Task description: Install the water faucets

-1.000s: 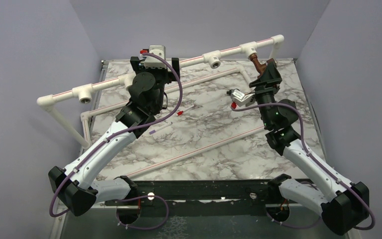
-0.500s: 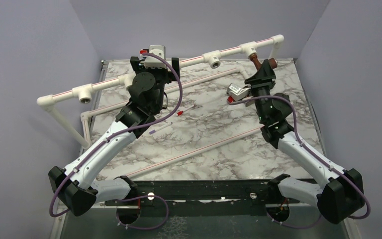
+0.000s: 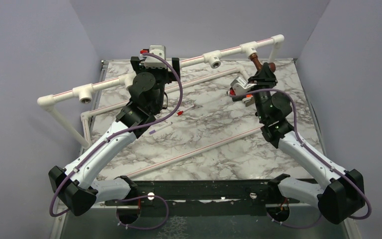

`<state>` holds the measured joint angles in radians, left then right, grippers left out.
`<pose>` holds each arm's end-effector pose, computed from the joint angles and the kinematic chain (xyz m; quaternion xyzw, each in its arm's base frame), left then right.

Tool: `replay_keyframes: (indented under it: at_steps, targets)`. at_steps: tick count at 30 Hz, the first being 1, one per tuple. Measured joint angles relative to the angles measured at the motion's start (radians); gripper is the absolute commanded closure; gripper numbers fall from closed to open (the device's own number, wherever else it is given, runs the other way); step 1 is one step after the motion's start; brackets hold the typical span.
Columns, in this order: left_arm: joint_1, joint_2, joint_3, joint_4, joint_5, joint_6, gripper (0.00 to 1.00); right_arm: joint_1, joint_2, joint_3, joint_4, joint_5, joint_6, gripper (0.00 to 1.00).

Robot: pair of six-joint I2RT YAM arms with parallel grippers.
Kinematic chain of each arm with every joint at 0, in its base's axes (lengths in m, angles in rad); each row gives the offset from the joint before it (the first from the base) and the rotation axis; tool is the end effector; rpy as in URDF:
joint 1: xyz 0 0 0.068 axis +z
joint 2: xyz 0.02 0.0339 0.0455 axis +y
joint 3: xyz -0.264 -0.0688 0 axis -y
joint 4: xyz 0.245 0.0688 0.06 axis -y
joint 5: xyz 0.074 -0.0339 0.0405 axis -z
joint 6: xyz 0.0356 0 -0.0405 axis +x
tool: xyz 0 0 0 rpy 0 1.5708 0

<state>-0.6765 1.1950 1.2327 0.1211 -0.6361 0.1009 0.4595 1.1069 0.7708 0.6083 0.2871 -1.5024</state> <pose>0.2215 -0.1507 0.4445 0.0133 0.6605 -0.0106 0.7507 0.2349 0.1050 0.3545 -0.4339 0.4275 -0.4677 0.6405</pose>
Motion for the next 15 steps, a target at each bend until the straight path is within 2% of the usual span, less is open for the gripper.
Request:
replay_keyframes:
  at_steps: [8, 15]
  targets:
    - [-0.002, 0.000, 0.000, 0.000, 0.000, 0.001, 0.01, 0.000, -0.038, 0.095, -0.193, 0.011, 0.668, 0.99]
    - [-0.002, 0.000, 0.000, 0.000, -0.001, 0.001, 0.01, -0.010, -0.041, 0.115, -0.212, 0.043, 1.201, 0.99]
